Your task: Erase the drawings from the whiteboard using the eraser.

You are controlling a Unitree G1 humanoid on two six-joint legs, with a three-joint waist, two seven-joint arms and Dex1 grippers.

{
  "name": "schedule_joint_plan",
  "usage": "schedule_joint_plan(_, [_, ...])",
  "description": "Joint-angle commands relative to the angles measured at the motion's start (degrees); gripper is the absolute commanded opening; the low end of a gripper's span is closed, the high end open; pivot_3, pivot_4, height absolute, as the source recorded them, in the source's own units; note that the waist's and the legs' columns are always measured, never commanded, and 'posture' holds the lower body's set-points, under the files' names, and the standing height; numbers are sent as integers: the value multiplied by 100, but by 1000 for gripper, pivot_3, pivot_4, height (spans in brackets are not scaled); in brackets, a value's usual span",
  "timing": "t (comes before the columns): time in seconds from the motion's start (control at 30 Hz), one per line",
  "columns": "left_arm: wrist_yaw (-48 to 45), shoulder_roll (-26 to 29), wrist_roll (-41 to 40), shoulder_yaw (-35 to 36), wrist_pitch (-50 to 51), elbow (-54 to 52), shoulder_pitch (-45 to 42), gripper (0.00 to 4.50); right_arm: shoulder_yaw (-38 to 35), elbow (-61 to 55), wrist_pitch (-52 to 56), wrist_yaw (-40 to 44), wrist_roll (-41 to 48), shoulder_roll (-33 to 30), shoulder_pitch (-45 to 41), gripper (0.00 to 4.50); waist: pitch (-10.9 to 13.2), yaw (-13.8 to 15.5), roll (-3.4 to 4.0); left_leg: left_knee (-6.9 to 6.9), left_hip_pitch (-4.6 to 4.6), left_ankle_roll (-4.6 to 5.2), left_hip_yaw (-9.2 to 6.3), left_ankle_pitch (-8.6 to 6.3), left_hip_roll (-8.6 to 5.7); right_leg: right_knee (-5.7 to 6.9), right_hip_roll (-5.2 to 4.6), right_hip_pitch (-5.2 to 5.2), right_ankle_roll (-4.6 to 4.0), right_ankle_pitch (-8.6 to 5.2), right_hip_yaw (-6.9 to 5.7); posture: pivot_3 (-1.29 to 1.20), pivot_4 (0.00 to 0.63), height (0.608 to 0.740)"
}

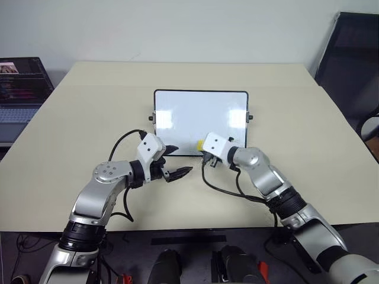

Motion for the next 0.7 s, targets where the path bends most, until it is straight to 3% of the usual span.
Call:
schedule_joint_plan(0.03, [-26, 77, -68, 48, -42, -220, 48, 4500, -95, 104, -35, -73, -108, -29, -148, 1140, 0, -2, 0, 0, 0, 0, 0, 0, 0, 0, 0, 0, 0, 0, 1, 0, 150, 740])
schedule_joint_plan(0.37, [-70, 88, -60, 56, -84, -182, 75, 4500, -292, -234, -228, -129, -329, -957, 353, 1140, -1, 122, -1, 3, 0, 0, 0, 0, -6, -6, -4, 5, 1, -1, -1, 0, 150, 740])
schedule_joint_plan(0.7, [-159, 66, -126, -10, 24, -179, -126, 4500, -841, -1440, 173, -215, 90, -913, 678, 1126, 0, 140, -2, 0, -6, 0, 1, 0, -4, -11, -2, 1, 1, -1, 0, 0, 150, 740])
